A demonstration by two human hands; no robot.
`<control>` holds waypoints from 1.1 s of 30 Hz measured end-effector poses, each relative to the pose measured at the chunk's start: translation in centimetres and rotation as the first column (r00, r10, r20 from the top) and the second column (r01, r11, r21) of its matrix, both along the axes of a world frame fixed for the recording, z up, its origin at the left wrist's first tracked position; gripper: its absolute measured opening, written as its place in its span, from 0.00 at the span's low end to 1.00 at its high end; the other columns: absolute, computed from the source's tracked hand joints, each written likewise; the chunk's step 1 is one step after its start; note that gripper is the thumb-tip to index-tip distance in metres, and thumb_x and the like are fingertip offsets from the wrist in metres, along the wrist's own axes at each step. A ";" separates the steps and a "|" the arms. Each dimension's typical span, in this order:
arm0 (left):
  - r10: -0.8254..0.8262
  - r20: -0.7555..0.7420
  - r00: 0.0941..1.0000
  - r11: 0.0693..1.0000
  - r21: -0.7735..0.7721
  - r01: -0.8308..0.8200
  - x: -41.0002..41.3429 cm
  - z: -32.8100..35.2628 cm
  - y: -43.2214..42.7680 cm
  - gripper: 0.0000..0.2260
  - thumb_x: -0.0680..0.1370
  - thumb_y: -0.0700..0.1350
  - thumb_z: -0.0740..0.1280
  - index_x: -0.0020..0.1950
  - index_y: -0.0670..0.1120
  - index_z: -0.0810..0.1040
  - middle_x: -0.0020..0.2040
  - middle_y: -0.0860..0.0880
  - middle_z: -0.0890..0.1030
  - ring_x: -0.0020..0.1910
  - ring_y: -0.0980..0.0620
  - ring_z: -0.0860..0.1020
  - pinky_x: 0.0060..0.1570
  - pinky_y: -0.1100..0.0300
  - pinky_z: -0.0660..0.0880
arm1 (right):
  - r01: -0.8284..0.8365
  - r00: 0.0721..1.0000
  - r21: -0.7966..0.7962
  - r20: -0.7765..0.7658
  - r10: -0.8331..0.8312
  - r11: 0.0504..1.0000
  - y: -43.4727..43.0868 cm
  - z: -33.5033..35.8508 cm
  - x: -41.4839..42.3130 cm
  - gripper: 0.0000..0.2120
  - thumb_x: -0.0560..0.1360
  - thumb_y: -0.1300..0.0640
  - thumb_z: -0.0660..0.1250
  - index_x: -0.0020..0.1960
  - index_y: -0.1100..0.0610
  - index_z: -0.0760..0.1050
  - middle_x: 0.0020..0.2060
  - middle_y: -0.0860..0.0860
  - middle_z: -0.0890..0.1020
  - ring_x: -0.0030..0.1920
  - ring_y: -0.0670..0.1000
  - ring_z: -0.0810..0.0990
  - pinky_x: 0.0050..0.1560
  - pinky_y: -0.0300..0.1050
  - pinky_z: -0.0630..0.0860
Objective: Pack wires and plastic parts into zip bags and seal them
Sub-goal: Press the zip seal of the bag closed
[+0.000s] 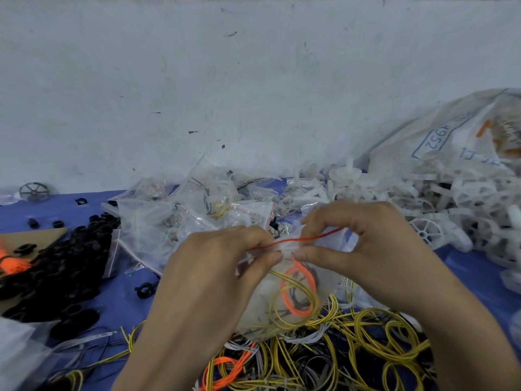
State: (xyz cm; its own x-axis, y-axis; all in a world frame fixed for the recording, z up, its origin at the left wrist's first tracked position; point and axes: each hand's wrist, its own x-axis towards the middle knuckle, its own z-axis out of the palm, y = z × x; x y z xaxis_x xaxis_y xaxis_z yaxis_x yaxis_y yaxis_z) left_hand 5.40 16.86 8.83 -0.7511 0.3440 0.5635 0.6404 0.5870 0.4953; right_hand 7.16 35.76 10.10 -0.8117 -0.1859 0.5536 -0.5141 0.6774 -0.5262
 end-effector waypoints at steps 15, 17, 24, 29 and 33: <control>-0.047 -0.054 0.997 0.999 -0.025 0.046 0.0 0.1 -0.3 0.13 0.71 0.60 0.60 0.38 0.55 0.80 0.36 0.59 0.79 0.36 0.59 0.78 0.38 0.60 0.72 | -0.047 0.998 0.104 -0.033 0.050 0.994 -0.2 0.1 0.2 0.02 0.70 0.54 0.72 0.40 0.48 0.80 0.38 0.42 0.79 0.46 0.45 0.75 0.49 0.39 0.68; -0.057 -0.038 0.998 0.998 -0.020 0.056 0.0 0.0 -0.2 0.13 0.70 0.60 0.59 0.39 0.55 0.80 0.36 0.59 0.79 0.36 0.59 0.78 0.35 0.59 0.72 | -0.062 0.997 0.097 -0.037 0.066 0.993 -0.3 0.0 0.2 0.03 0.70 0.54 0.73 0.39 0.49 0.80 0.38 0.42 0.79 0.46 0.46 0.74 0.50 0.42 0.68; -0.103 -0.051 0.993 0.995 -0.004 0.103 0.0 0.0 0.3 0.10 0.70 0.57 0.61 0.40 0.54 0.78 0.37 0.56 0.79 0.38 0.55 0.78 0.36 0.52 0.73 | -0.059 0.996 0.108 -0.065 0.067 0.992 -0.9 -0.1 0.0 0.02 0.68 0.52 0.69 0.38 0.48 0.76 0.37 0.41 0.77 0.46 0.43 0.72 0.50 0.40 0.66; -0.101 -0.030 0.994 0.995 -0.017 0.101 0.0 0.1 0.0 0.10 0.71 0.58 0.61 0.41 0.54 0.76 0.38 0.57 0.78 0.38 0.56 0.76 0.37 0.57 0.71 | -0.054 0.998 0.093 -0.026 0.057 0.994 0.1 0.1 0.2 0.10 0.69 0.57 0.74 0.38 0.45 0.75 0.37 0.41 0.77 0.47 0.45 0.72 0.50 0.38 0.66; -0.071 -0.044 0.996 0.996 -0.051 0.069 0.1 0.0 -0.1 0.08 0.71 0.58 0.63 0.42 0.56 0.77 0.38 0.58 0.79 0.37 0.56 0.78 0.37 0.53 0.74 | -0.054 0.997 0.152 -0.052 0.062 0.987 -0.7 0.0 0.0 0.06 0.68 0.52 0.70 0.37 0.44 0.73 0.37 0.40 0.76 0.48 0.43 0.72 0.49 0.34 0.65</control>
